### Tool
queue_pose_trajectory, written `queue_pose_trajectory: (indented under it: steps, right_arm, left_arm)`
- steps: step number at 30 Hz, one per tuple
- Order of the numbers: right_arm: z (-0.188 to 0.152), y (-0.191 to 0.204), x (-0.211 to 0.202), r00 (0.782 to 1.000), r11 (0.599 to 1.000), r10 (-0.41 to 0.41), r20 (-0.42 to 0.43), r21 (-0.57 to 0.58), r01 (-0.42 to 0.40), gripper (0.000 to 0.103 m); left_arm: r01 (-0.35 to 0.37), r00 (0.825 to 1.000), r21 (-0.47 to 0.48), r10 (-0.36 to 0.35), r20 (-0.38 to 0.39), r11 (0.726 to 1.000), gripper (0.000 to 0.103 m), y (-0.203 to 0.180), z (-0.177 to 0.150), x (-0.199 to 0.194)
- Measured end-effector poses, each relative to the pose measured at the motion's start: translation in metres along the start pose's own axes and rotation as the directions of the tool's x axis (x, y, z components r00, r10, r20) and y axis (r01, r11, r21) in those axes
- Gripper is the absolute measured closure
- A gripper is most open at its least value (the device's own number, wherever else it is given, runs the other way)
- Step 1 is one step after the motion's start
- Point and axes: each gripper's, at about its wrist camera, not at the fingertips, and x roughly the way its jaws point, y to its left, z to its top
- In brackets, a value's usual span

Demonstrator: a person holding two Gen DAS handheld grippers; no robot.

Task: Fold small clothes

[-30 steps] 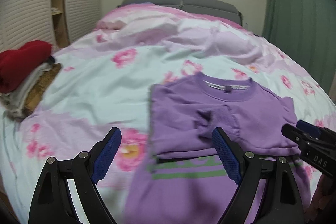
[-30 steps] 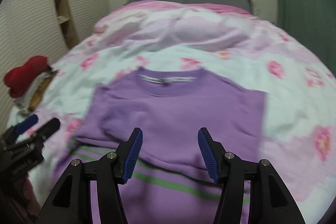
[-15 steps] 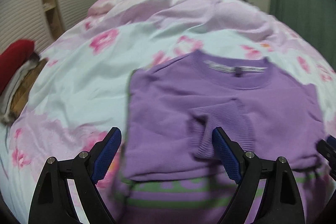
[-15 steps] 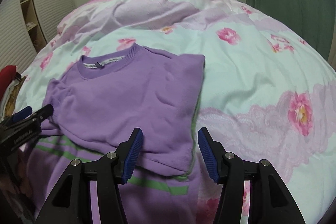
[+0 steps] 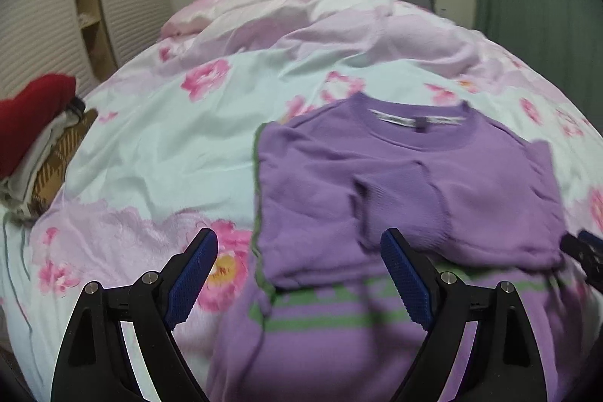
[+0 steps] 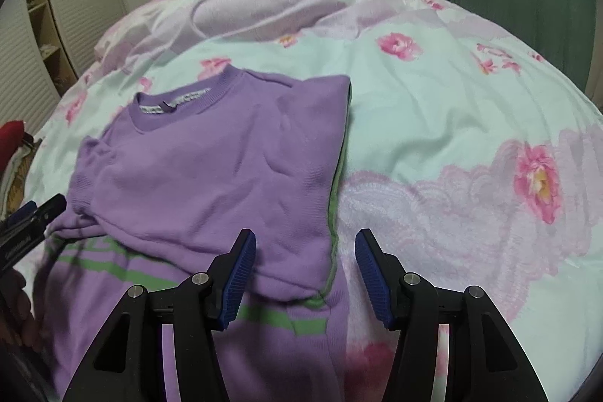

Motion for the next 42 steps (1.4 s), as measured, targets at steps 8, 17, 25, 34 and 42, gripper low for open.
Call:
queue_pose_trajectory:
  steps: [8,17,25,34,42]
  right_arm:
    - [-0.045,-0.017,-0.044,0.999,0.998,0.033,-0.017,0.055,-0.032,0.047]
    - [-0.112,-0.009,-0.094,0.997,0.988,0.072,-0.008,0.138,-0.070,0.047]
    - [-0.136,0.000,-0.098,0.995,0.985,0.091,-0.033,0.151,-0.085,0.047]
    - [-0.145,0.005,-0.090,0.983,0.977,0.173,-0.067,0.140,-0.163,0.039]
    - [-0.148,0.000,-0.083,0.958,0.942,0.278,-0.070,0.216,-0.258,0.051]
  left_arm:
    - [0.007,1.000,0.035,-0.007,0.009,0.999,0.014,0.009,-0.055,-0.064]
    - [-0.026,1.000,-0.048,0.026,0.006,0.998,0.014,0.037,-0.116,-0.104]
    - [0.024,0.997,-0.144,-0.034,-0.070,0.989,0.014,0.057,-0.137,-0.087]
    - [0.109,0.988,-0.138,-0.123,-0.097,0.984,0.015,0.045,-0.149,-0.074]
    - [0.168,0.980,-0.157,-0.182,-0.083,0.973,0.064,0.039,-0.149,-0.072]
